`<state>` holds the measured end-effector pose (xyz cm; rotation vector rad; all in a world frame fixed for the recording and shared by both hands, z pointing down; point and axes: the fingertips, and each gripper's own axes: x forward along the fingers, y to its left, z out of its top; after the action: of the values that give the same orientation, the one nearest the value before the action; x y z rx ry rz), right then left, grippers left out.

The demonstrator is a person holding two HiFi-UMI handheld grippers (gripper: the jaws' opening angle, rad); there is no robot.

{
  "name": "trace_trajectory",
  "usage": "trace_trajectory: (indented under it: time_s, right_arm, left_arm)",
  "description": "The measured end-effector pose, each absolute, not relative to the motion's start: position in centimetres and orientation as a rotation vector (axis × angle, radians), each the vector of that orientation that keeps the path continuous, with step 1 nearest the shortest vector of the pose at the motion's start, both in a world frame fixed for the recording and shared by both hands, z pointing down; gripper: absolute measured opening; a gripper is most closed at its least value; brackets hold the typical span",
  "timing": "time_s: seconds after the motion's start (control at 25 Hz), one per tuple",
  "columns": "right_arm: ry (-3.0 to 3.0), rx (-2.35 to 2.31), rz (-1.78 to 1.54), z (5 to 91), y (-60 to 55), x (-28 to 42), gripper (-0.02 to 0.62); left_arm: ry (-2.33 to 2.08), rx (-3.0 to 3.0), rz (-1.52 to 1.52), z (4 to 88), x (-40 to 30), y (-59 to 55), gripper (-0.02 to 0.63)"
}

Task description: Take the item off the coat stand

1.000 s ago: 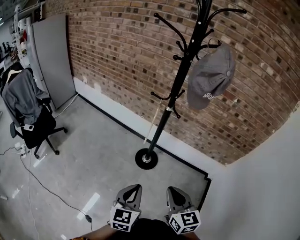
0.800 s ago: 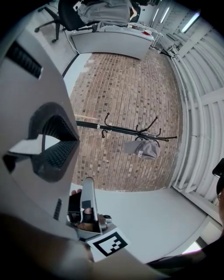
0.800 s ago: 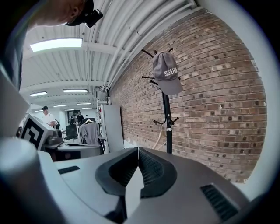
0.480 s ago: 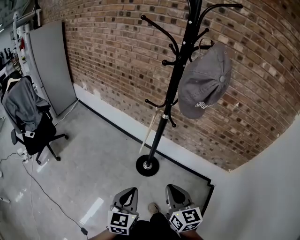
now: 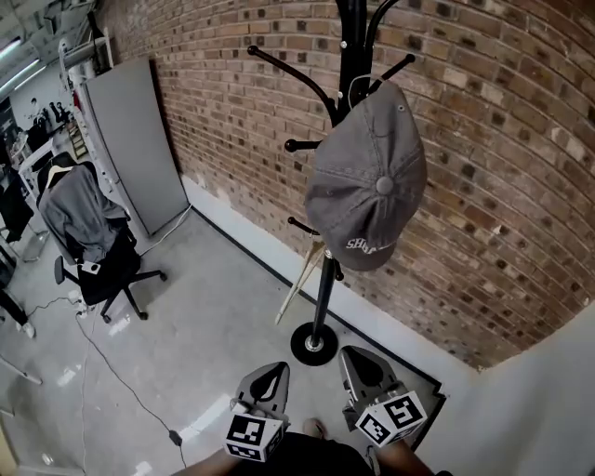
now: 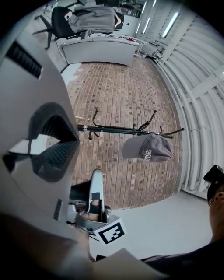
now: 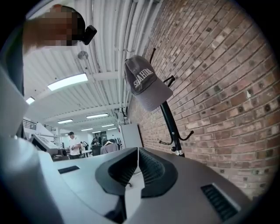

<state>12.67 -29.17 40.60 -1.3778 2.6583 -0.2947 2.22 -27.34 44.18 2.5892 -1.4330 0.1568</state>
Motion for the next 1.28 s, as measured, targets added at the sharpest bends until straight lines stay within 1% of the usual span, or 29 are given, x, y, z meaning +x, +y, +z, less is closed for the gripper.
trace_trajectory:
  time_s: [0.28, 0.36, 0.4, 0.56, 1.04, 1.28]
  right_arm:
    - [2.595, -0.979, -0.33, 36.1, -33.5, 16.4, 0.022]
    - [2.568, -0.884, -0.354, 35.0, -34.5, 17.0, 0.095]
    - [2.557, -0.84, -0.366, 34.5, -35.0, 17.2, 0.115]
    - [2.523, -0.728, -0.39, 33.4, -36.9, 18.1, 0.154]
    - [2.38, -0.471, -0.381, 27.9, -41.1, 19.2, 0.161]
    - [2.318, -0.261, -0.39, 26.3, -40.1, 18.6, 0.161]
  left_arm:
    - [-1.521, 2.593, 0.182, 42.9, 6.3, -29.3, 0.034]
    - [-1.54, 2.589, 0.205, 42.9, 6.7, -29.4, 0.034]
    - [-1.551, 2.582, 0.213, 42.9, 6.8, -29.5, 0.034]
    - [-1.585, 2.551, 0.235, 43.3, 6.9, -29.7, 0.034]
    - [-1.641, 2.503, 0.26, 43.6, 6.7, -31.0, 0.034]
    - [-1.657, 2.484, 0.264, 43.8, 6.4, -31.4, 0.034]
